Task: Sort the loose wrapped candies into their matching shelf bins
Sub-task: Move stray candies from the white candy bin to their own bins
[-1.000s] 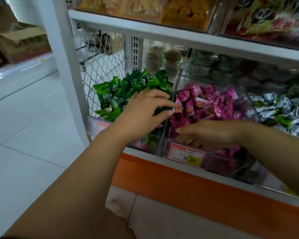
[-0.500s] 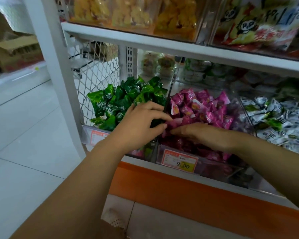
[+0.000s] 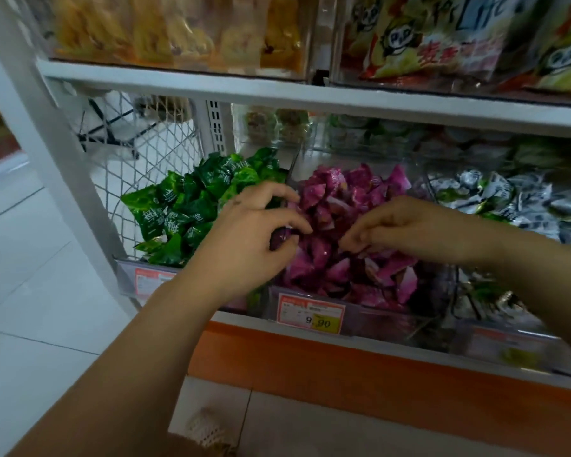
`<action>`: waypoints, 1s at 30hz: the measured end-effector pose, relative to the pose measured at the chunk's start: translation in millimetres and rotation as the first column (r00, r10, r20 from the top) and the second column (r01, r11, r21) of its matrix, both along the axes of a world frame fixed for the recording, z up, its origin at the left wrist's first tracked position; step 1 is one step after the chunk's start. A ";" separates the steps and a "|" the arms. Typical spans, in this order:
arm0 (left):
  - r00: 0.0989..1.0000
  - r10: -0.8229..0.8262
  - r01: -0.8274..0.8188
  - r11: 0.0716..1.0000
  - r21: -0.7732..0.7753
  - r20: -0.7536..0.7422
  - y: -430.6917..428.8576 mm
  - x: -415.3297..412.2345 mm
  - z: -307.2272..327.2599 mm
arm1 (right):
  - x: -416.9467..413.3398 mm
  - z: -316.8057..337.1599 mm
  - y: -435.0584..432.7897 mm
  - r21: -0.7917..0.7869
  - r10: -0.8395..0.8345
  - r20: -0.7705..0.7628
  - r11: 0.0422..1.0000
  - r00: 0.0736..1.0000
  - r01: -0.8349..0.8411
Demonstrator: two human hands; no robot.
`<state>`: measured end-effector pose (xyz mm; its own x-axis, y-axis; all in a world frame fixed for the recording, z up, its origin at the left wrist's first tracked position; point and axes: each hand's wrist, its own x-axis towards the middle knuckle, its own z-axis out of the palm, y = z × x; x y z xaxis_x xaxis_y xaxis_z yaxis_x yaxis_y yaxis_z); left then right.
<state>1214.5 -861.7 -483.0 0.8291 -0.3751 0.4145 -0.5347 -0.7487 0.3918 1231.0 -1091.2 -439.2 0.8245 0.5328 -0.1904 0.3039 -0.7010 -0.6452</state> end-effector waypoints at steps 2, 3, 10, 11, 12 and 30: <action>0.994 -0.103 0.103 0.995 0.009 -0.043 -17.9 -3.4 8.5 | -10.9 5.9 -17.3 -0.123 0.066 0.141 0.991 0.988 -0.049; 0.982 -0.155 0.156 0.988 0.001 -0.108 -27.3 -4.5 12.2 | -17.5 5.5 -26.7 -0.180 0.093 0.214 0.982 0.972 -0.054; 0.619 -0.230 0.376 0.926 0.027 -0.751 -84.9 8.2 19.3 | -46.3 -26.5 -83.2 -0.245 0.141 0.512 0.969 0.847 -0.014; 0.607 -0.185 0.409 0.906 0.105 -0.773 -93.2 10.5 17.7 | -47.7 -30.4 -86.6 -0.213 0.130 0.510 0.977 0.850 -0.022; 0.599 -0.143 0.434 0.885 0.169 -0.788 -101.4 11.9 17.3 | -48.7 -33.1 -88.7 -0.176 0.116 0.507 0.984 0.854 -0.029; 0.641 0.303 0.347 0.705 0.619 -0.705 -82.4 12.9 32.0 | -43.7 -41.2 -95.2 -0.038 0.092 0.477 0.996 0.874 -0.084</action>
<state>1227.5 -944.1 -451.0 0.6855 -0.2789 -0.6726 -0.3343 -0.9411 0.0495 1187.3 -1186.4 -480.4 0.7669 0.6080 0.2053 0.6334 -0.6655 -0.3949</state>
